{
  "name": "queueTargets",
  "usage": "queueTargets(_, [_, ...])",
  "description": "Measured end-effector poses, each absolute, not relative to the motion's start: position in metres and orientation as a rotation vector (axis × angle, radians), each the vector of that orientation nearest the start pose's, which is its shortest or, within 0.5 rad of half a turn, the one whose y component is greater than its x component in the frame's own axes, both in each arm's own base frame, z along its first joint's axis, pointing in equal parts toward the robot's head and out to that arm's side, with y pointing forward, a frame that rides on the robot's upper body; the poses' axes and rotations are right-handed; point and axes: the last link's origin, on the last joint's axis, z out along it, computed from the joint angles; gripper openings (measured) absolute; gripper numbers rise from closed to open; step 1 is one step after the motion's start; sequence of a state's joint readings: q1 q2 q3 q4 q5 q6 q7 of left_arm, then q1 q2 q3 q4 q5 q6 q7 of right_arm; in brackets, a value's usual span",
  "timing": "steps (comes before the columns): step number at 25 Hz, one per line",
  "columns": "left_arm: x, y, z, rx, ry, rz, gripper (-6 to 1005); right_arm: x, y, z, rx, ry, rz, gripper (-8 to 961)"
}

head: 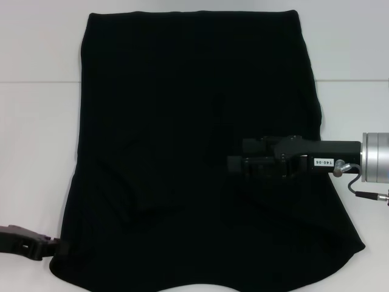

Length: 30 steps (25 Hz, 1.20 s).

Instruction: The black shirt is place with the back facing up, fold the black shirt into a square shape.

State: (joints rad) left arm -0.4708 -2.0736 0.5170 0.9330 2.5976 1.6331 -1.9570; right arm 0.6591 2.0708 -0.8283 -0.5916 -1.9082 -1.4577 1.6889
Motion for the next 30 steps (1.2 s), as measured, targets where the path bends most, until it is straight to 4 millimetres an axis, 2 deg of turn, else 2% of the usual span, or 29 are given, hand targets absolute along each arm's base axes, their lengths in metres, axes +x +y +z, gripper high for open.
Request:
queueTargets(2, [-0.338, 0.293, 0.048, -2.490, -1.422, -0.042, 62, 0.216, 0.363, -0.020, -2.750, 0.932, 0.757, 888])
queueTargets(12, [-0.342, 0.290, 0.056, -2.489, -1.422, -0.001, 67, 0.218, 0.364, -0.017, -2.738, 0.934, 0.761, 889])
queueTargets(18, [-0.343, 0.296, 0.061, -2.433, -1.461, 0.001, 69, 0.218, 0.364, -0.016, -2.741, 0.933, 0.762, 886])
queueTargets(29, [-0.337, 0.295, 0.065, -2.444, -1.511, -0.007, 136, 0.220, 0.365, -0.011, -2.730, 0.932, 0.770, 884])
queueTargets(30, [-0.337, 0.296, 0.066, -2.440, -1.514, -0.010, 194, 0.220, 0.365, -0.011, -2.729, 0.933, 0.771, 884])
